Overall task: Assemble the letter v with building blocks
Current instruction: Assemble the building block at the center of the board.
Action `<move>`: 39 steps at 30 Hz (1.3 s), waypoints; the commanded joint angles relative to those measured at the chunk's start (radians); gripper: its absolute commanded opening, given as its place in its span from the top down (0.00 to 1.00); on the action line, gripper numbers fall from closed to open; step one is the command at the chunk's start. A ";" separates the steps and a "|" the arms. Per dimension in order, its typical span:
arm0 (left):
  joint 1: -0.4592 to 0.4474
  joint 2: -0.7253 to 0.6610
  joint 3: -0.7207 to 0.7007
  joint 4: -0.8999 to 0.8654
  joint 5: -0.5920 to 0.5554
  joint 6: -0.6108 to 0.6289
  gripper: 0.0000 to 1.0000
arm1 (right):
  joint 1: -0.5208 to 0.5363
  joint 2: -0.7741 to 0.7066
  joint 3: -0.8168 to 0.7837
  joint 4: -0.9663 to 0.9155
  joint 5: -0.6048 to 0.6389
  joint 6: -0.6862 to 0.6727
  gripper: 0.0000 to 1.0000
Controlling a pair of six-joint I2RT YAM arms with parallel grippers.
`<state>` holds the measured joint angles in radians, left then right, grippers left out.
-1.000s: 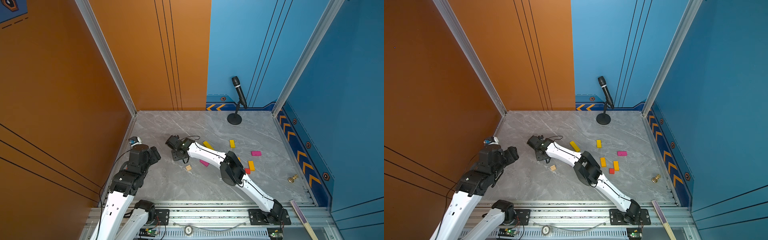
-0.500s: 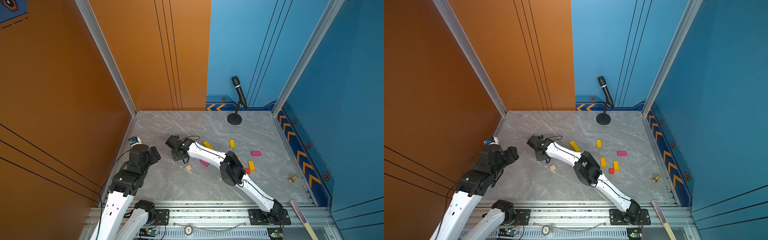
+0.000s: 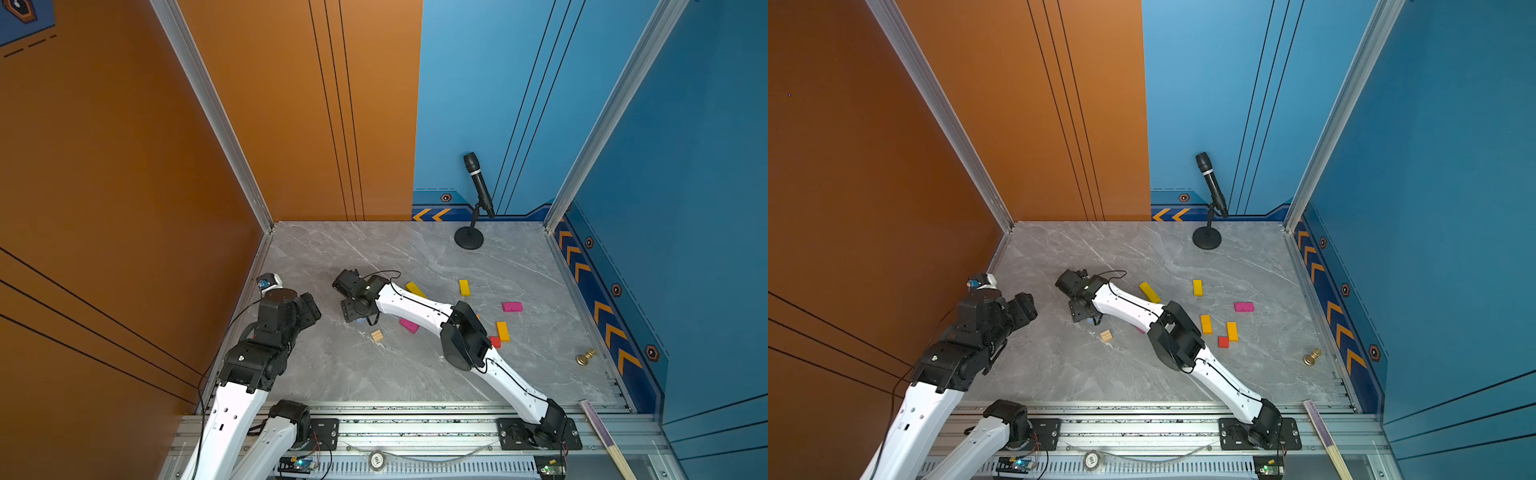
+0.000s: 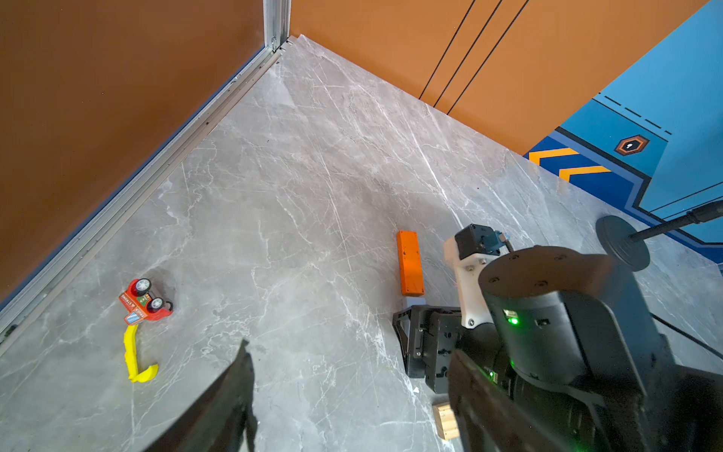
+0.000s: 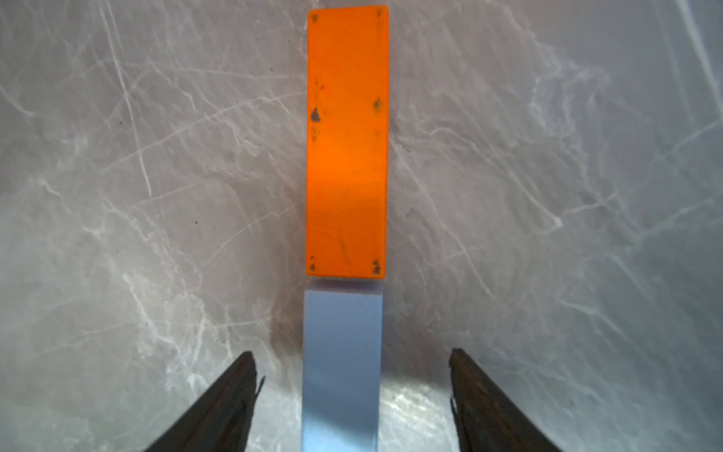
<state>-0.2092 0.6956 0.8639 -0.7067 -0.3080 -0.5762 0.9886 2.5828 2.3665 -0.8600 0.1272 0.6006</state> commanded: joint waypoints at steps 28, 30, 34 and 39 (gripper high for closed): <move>-0.083 0.101 -0.084 0.001 0.203 -0.087 0.46 | -0.034 -0.741 -0.809 0.133 -0.131 -0.147 0.55; -0.111 0.120 -0.108 0.001 0.201 -0.109 0.46 | -0.023 -0.738 -0.857 0.177 -0.165 -0.148 0.55; -0.163 0.156 -0.144 0.001 0.189 -0.152 0.47 | -0.010 -0.698 -0.876 0.198 -0.210 -0.145 0.64; -0.198 0.210 -0.168 0.011 0.177 -0.180 0.47 | -0.010 -0.662 -0.903 0.227 -0.239 -0.161 0.74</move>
<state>-0.3958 0.8875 0.7074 -0.6991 -0.1272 -0.7227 0.9802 1.9034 1.4830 -0.6712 -0.0734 0.4587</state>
